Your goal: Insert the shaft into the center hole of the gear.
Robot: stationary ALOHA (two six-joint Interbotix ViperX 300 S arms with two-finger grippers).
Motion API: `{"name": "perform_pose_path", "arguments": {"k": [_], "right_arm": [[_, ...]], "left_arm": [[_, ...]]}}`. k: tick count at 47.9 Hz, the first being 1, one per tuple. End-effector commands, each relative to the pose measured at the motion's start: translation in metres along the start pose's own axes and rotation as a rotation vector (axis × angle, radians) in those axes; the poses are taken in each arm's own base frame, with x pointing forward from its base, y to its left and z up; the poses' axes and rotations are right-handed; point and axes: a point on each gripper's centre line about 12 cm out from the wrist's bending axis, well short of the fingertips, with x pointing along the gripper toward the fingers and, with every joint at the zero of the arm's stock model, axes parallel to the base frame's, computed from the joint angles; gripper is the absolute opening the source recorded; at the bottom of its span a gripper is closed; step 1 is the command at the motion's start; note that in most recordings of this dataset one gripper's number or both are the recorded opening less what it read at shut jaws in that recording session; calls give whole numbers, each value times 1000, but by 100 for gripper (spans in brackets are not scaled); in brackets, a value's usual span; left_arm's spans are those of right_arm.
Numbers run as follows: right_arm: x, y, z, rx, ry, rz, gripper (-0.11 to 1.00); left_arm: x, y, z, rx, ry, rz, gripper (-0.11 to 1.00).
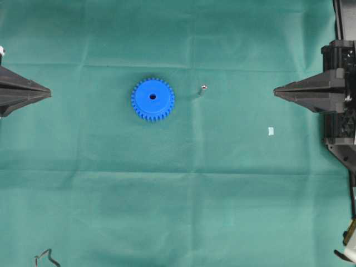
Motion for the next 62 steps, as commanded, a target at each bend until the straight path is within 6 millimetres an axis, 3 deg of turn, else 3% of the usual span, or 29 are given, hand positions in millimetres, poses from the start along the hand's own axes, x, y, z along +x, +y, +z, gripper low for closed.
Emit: {"name": "perform_pose_path", "arguments": {"k": [1, 28, 33, 42, 45, 52, 62], "right_arm": [[2, 0, 2, -15, -3, 0, 2], [15, -16, -9, 9, 93, -78, 4], [24, -23, -17, 26, 115, -107, 21], [40, -40, -44, 33, 194, -171, 77], [45, -45, -54, 39, 223, -193, 91], [58, -60, -82, 66, 302, -245, 86], [78, -69, -116, 92, 399, -270, 86]], "left_arm": [[5, 0, 14, 7, -18, -4, 0], [5, 0, 14, 9, 6, -4, 0], [5, -1, 14, 10, 8, -5, 0], [5, -1, 14, 10, 8, -5, 0], [5, -1, 14, 10, 9, -5, 0], [5, 0, 12, 10, 23, -4, 0], [5, -1, 12, 10, 25, -5, 0]]}}
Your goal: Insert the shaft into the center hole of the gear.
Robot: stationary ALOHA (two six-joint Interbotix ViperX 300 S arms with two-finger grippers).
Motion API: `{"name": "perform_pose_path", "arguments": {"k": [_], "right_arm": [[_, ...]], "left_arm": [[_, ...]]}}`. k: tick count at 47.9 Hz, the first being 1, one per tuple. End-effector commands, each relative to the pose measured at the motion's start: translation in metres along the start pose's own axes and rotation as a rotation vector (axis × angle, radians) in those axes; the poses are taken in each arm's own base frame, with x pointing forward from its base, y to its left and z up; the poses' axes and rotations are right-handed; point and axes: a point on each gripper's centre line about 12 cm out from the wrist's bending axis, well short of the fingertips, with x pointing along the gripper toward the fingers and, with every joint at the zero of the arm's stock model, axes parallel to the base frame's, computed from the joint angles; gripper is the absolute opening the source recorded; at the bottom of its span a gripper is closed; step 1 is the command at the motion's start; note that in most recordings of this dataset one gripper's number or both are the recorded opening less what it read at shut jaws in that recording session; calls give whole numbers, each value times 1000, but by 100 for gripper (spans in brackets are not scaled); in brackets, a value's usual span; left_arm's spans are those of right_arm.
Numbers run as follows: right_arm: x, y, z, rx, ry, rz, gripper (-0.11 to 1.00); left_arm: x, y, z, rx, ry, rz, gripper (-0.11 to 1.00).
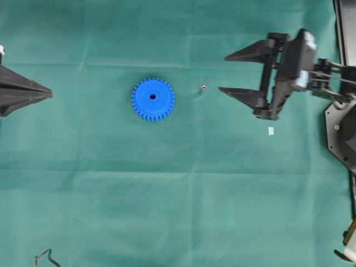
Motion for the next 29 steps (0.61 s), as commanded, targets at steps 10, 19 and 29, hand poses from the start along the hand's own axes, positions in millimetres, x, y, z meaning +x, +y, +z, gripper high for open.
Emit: {"name": "perform_pose_path", "arguments": {"k": [10, 19, 29], "right_arm": [[35, -3, -17, 34, 68, -29, 86], [46, -6, -33, 53, 106, -48, 86], [54, -7, -44, 67, 141, -58, 86]], "left_arm": [[2, 0, 9, 3, -20, -1, 0], [3, 0, 8, 5, -9, -2, 0], [3, 0, 8, 5, -8, -2, 0]]}}
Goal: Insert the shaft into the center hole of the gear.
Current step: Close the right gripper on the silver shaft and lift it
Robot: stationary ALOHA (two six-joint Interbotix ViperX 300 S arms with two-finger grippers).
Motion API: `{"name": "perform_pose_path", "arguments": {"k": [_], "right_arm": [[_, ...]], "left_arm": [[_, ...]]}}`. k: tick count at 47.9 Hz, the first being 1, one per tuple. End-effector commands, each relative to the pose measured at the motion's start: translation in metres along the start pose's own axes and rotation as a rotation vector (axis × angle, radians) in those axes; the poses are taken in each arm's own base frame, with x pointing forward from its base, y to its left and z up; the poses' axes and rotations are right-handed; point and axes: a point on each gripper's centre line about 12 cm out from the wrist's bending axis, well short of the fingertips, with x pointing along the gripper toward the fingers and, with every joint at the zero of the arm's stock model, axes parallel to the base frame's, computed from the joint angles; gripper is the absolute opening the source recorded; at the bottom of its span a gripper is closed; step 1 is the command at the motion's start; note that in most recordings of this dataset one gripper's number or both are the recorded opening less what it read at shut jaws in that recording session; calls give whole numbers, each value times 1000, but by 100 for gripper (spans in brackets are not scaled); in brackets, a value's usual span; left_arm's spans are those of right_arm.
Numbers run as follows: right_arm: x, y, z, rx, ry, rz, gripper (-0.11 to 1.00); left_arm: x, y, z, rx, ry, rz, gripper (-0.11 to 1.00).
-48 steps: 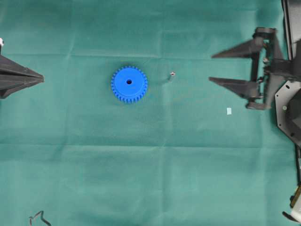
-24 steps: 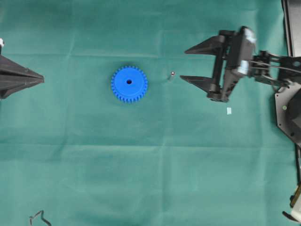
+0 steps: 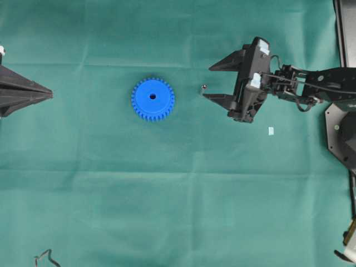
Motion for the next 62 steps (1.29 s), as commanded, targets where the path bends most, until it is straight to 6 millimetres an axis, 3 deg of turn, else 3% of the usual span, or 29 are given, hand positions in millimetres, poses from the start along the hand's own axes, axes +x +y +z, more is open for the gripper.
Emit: {"name": "perform_pose_path", "arguments": {"k": [1, 12, 17, 19, 28, 31, 45, 62], "right_arm": [[5, 0, 6, 14, -22, -4, 86], [13, 1, -3, 20, 14, -4, 85], [13, 2, -2, 14, 12, 0, 80], [13, 2, -3, 12, 17, 2, 74], [14, 2, -7, 8, 49, 2, 26], [14, 2, -8, 7, 54, 2, 17], [13, 4, -2, 8, 37, 6, 17], [-12, 8, 33, 14, 18, 29, 17]], "left_arm": [[2, 0, 9, 5, -21, 0, 0], [2, 0, 9, 5, -17, 0, 0], [2, 0, 9, 5, -15, 0, 0], [2, 0, 8, 5, -14, -2, 0], [2, 0, 8, 5, -12, 0, 0], [2, 0, 8, 5, -12, 0, 0], [2, 0, 8, 3, -12, 0, 0], [2, 0, 8, 3, -14, 0, 0]]}}
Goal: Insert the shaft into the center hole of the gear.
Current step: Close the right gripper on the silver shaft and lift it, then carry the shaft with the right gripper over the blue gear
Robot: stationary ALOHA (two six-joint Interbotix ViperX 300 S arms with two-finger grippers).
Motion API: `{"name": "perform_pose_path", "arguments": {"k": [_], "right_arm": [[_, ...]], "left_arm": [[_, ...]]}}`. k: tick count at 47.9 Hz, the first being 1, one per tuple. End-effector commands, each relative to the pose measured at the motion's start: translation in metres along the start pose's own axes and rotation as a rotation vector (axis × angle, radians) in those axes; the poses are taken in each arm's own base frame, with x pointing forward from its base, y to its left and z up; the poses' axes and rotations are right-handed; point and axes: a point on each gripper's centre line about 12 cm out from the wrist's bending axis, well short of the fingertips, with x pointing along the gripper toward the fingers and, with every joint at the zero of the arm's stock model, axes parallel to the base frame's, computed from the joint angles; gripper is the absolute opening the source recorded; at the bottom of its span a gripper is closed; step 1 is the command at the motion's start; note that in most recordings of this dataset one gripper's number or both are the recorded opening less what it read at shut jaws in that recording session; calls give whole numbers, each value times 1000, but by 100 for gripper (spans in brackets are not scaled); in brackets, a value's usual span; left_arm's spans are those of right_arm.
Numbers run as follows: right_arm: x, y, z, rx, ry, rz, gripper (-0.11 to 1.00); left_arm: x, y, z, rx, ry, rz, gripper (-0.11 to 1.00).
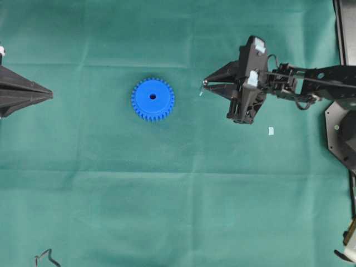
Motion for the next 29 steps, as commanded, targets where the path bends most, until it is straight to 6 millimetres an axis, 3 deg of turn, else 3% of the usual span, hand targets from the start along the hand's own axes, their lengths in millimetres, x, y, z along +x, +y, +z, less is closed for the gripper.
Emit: {"name": "perform_pose_path", "arguments": {"k": [1, 18, 29], "right_arm": [[-7, 3, 18, -1, -35, 10, 17], [-7, 3, 20, 3, -19, 12, 17], [0, 11, 35, -3, -45, 28, 17]], "left_arm": [[2, 0, 9, 3, -23, -2, 0], [2, 0, 10, 2, -25, 0, 0], [2, 0, 9, 3, -23, -2, 0]]}}
